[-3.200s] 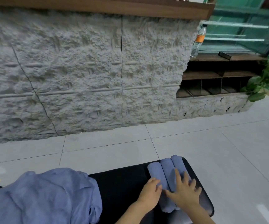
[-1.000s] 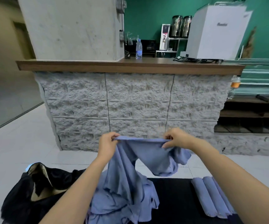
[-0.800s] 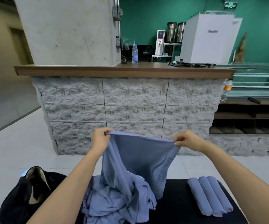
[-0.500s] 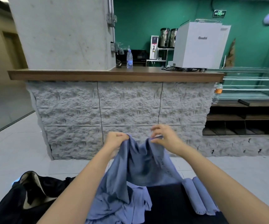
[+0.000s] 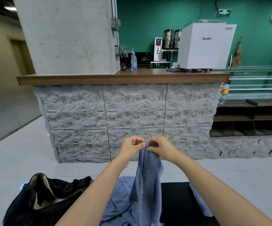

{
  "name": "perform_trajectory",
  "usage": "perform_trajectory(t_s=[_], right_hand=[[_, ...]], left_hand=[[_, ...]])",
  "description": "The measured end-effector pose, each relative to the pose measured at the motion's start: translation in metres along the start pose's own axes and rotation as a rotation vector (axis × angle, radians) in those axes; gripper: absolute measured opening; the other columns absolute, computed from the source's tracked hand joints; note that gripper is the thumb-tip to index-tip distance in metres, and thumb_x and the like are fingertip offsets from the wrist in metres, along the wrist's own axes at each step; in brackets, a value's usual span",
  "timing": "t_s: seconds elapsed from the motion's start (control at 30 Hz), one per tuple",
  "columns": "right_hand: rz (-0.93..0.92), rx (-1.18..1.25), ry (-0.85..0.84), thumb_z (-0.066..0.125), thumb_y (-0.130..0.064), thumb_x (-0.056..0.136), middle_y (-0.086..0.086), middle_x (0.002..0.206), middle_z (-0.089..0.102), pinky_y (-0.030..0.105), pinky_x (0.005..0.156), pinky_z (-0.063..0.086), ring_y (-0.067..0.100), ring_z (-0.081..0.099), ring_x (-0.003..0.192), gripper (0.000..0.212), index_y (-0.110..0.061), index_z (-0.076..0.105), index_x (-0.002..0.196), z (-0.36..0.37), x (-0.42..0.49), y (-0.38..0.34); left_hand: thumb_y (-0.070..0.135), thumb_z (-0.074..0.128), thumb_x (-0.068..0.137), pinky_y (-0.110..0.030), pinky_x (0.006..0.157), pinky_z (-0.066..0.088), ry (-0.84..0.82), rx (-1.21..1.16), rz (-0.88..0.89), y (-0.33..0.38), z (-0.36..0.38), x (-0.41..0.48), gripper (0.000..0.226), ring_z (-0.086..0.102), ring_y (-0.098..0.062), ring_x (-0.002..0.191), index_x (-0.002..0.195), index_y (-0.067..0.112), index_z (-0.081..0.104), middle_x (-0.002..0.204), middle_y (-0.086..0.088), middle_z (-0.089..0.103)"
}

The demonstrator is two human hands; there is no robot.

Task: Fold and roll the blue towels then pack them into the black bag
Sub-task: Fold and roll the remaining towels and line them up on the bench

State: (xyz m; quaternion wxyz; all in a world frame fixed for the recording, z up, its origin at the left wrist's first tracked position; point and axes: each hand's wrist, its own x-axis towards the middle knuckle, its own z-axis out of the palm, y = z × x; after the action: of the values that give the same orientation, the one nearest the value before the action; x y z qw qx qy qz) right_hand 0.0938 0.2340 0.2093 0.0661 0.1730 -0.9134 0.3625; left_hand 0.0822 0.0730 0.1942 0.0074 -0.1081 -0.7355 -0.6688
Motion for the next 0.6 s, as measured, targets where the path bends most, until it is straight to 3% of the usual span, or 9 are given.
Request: perform_trajectory(t_s=[0.13,0.27,0.33,0.43,0.5,0.6], right_hand=[[-0.016,0.062,0.118,0.064,-0.016,0.088,0.007,0.078,0.064,0.022,0.063,0.04,0.013,0.054,0.073,0.011,-0.005,0.066,0.089,-0.007,-0.003,0.001],[0.014,0.334,0.266,0.061,-0.015,0.09,0.013,0.076,0.062,0.031,0.064,0.044,0.014,0.055,0.073,0.01,-0.011,0.064,0.081,-0.032,-0.006,-0.006],[0.044,0.442,0.304,0.059,-0.015,0.092,0.01,0.078,0.063,0.028,0.065,0.046,0.013,0.058,0.073,0.011,-0.01,0.065,0.084,-0.047,-0.008,-0.01],[0.099,0.473,0.369,0.057,-0.016,0.094,0.01,0.087,0.065,0.032,0.07,0.049,0.018,0.061,0.079,0.015,-0.003,0.065,0.094,-0.066,-0.007,-0.001],[0.165,0.438,0.417,0.057,-0.016,0.094,0.008,0.085,0.064,0.033,0.07,0.047,0.02,0.06,0.079,0.013,-0.006,0.064,0.091,-0.073,-0.006,0.016],[0.269,0.348,0.464,0.057,-0.015,0.093,0.016,0.088,0.066,0.045,0.073,0.049,0.035,0.061,0.084,0.013,-0.005,0.063,0.088,-0.074,-0.005,0.042]], left_hand=[[0.008,0.067,0.085,-0.015,0.066,0.049,-0.022,-0.023,0.028,-0.003,-0.001,-0.002,0.007,0.062,-0.01,0.074,0.091,0.003,0.066,0.081,-0.006,0.068],[0.023,0.073,0.082,-0.034,0.072,0.049,-0.107,0.026,-0.006,-0.032,-0.011,-0.012,0.026,0.061,-0.017,0.076,0.087,-0.001,0.066,0.083,-0.012,0.069],[0.023,0.073,0.082,-0.036,0.07,0.05,-0.103,0.071,-0.045,-0.047,-0.018,-0.019,0.022,0.062,-0.018,0.074,0.085,0.002,0.068,0.081,-0.013,0.07],[0.024,0.075,0.08,-0.036,0.064,0.044,-0.087,0.072,-0.113,-0.068,-0.034,-0.028,0.024,0.057,-0.019,0.067,0.072,0.003,0.065,0.069,-0.015,0.063],[0.02,0.076,0.078,-0.034,0.068,0.042,0.022,-0.057,-0.132,-0.074,-0.045,-0.029,0.02,0.055,-0.017,0.072,0.074,0.002,0.067,0.073,-0.01,0.064],[0.007,0.073,0.079,-0.018,0.067,0.047,0.175,-0.119,-0.147,-0.069,-0.057,-0.025,0.003,0.06,-0.009,0.068,0.078,0.006,0.07,0.071,0.001,0.071]])
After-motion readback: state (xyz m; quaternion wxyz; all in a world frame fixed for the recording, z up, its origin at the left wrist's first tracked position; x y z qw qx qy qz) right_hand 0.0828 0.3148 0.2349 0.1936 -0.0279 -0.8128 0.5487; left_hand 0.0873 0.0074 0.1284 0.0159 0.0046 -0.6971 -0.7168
